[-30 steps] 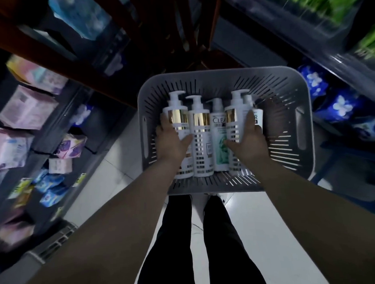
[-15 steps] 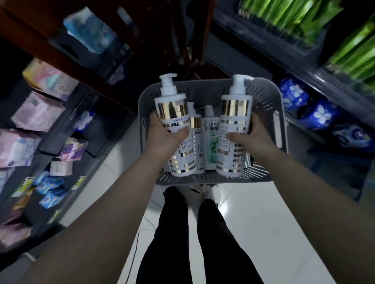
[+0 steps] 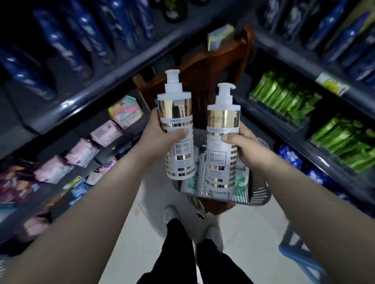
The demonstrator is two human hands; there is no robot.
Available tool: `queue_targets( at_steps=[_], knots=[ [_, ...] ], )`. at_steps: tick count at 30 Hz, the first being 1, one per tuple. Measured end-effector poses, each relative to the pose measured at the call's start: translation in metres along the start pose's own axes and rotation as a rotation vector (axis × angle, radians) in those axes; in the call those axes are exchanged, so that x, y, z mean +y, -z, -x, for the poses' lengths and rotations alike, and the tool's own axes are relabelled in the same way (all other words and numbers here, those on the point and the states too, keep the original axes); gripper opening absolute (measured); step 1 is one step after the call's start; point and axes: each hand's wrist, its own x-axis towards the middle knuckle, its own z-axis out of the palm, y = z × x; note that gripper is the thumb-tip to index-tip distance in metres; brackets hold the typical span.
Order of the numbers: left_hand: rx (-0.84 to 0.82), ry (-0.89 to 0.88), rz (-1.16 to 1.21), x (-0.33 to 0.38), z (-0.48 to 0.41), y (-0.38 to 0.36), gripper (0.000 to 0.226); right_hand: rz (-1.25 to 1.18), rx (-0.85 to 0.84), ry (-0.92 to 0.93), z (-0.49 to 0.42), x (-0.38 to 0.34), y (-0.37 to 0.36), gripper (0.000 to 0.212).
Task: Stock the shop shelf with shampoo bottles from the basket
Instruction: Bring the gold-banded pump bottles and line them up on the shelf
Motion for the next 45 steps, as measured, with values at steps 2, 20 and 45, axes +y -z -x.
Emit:
queue_targets(
  at_steps=[2, 20, 45],
  knots=[
    [0.064, -0.045, 0.016, 0.021, 0.018, 0.021, 0.069, 0.023, -0.040, 0.039, 0.002, -0.024, -0.022, 0.046],
    [0.493, -0.329, -0.014, 0.120, 0.157, 0.260, 0.060, 0.265, -0.301, 0.558, -0.007, -0.193, -0.281, 0.033],
    [0.815, -0.460, 0.026, 0.161, 0.173, 0.493, 0.070, 0.221, -0.564, 0.743, -0.141, -0.333, -0.559, 0.051]
  ],
)
